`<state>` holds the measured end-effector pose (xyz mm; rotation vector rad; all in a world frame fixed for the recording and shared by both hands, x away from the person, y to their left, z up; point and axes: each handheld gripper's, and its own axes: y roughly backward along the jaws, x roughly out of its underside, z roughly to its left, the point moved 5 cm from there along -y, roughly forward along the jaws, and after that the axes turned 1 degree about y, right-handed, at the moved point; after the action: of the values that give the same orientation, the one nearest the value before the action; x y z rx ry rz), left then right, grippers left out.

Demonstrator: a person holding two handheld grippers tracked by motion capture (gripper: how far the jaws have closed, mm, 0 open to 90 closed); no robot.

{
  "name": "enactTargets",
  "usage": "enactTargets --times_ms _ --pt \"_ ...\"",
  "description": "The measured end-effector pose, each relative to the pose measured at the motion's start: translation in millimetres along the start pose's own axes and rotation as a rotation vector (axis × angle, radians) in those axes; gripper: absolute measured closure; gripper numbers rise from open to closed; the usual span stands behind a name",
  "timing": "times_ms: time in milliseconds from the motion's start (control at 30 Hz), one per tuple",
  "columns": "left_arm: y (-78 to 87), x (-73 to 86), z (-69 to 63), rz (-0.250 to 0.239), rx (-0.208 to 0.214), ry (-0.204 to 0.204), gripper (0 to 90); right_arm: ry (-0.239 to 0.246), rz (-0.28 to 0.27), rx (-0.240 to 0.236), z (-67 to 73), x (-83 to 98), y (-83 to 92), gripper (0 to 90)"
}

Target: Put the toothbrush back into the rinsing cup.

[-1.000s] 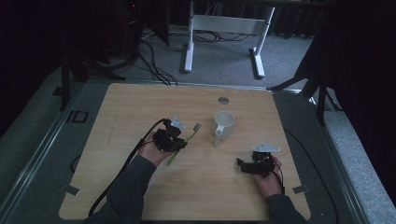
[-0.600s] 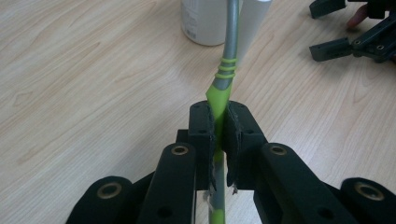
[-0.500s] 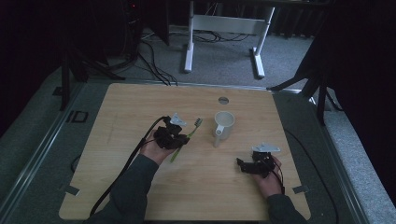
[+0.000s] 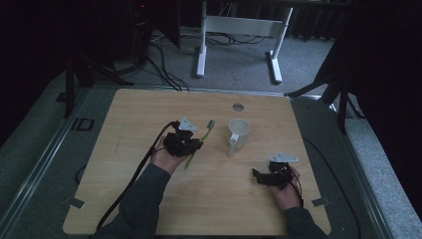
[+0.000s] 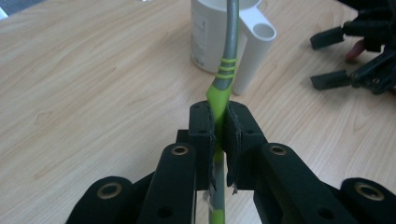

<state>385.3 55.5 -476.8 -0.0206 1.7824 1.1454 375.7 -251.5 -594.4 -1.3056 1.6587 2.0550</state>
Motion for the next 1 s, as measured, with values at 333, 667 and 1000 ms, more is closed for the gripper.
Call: enactTargets --times_ms 333,667,1000 --pt "-2.5 -4.0 -2.6 -0.004 0.011 -0.001 82.0 0.002 -0.001 -0.001 0.0 -0.2 -0.2 16.0" --pt "-6.4 -15.0 -8.5 -0.027 0.004 -0.013 82.0 0.005 -0.001 -0.003 -0.1 -0.5 -0.5 15.9" --pt "-7.3 -21.4 -5.6 -0.048 0.004 0.000 82.0 0.004 0.000 -0.003 0.0 -0.5 -0.5 16.0"
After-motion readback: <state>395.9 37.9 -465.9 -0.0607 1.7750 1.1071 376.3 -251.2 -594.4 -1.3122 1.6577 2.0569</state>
